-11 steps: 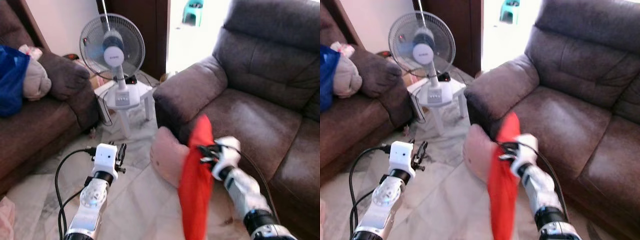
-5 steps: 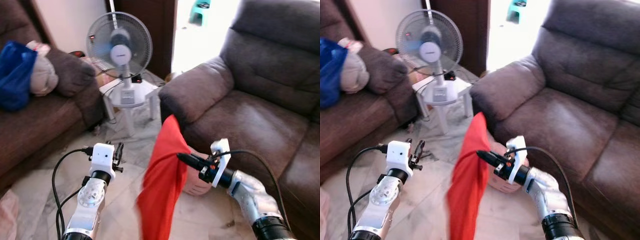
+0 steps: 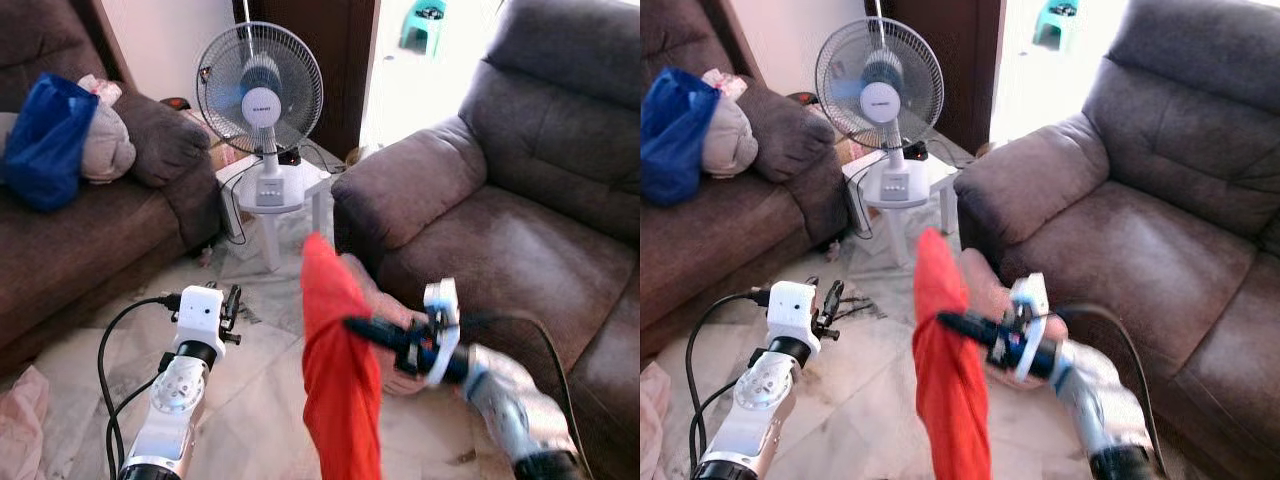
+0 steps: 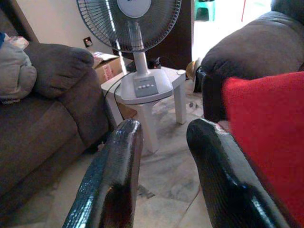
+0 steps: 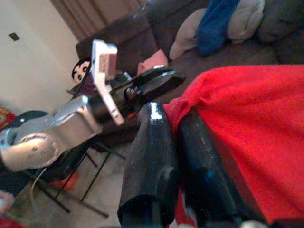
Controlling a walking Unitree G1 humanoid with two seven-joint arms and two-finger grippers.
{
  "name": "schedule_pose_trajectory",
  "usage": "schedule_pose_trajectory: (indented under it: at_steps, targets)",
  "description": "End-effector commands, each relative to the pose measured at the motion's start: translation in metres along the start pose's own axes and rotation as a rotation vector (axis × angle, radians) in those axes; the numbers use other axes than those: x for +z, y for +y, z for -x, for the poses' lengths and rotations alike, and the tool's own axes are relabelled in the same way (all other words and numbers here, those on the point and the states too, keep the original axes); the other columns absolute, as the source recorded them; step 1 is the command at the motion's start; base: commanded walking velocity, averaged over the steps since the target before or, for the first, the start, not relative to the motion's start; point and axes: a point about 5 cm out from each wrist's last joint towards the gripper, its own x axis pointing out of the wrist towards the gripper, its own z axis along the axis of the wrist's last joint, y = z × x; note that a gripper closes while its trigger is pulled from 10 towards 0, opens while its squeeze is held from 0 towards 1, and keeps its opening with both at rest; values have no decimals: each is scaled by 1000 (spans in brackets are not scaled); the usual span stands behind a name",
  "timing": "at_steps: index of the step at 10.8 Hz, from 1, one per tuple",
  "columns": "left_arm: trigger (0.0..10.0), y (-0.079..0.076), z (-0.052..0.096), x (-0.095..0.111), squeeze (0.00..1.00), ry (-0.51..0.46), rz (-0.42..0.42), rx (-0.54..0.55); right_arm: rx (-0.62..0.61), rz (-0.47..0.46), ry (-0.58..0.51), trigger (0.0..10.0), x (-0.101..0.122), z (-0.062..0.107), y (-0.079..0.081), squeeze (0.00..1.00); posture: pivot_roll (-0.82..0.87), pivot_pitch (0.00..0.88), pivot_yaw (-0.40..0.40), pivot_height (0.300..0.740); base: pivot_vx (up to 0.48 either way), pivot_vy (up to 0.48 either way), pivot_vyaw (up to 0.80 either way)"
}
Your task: Move the pillow to the sofa from floor
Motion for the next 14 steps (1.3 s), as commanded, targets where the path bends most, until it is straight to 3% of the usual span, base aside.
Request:
schedule_pose_trajectory:
  at_steps: [1,3,6,7,8,9,11,12,14]
  targets:
    - [10000,5,0,1,0,0,-11,11,131,88,-98,10000,29,-10,15,0,27,64,10,740,0,0,0]
    - [10000,10,-1,3,0,-4,-19,21,249,98,-95,10000,31,-11,30,0,29,51,10,740,0,0,0]
    - [10000,17,-1,3,0,-4,-32,43,282,165,-90,10000,49,-25,36,0,32,47,5,740,0,0,0]
    - [10000,17,-2,3,0,-4,-33,49,124,264,-91,10000,62,-37,18,0,30,46,1,740,0,0,0]
    - [10000,17,-2,3,0,-1,-33,55,-149,351,-63,10000,70,-45,-11,0,30,45,-2,740,0,0,0]
    - [10000,16,-2,2,0,3,-36,60,-445,362,58,10000,65,-41,-44,0,35,44,-7,740,0,0,0]
    - [10000,16,-2,1,0,9,-43,71,-694,408,177,10000,58,-30,-66,0,39,42,-11,740,0,0,0]
    - [10000,19,-3,1,0,11,-50,89,-779,556,263,10000,61,-31,-72,0,43,44,-14,740,0,0,0]
    - [10000,26,-2,2,0,12,-66,122,-865,581,173,10000,76,-39,-75,0,54,47,-17,740,0,0,0]
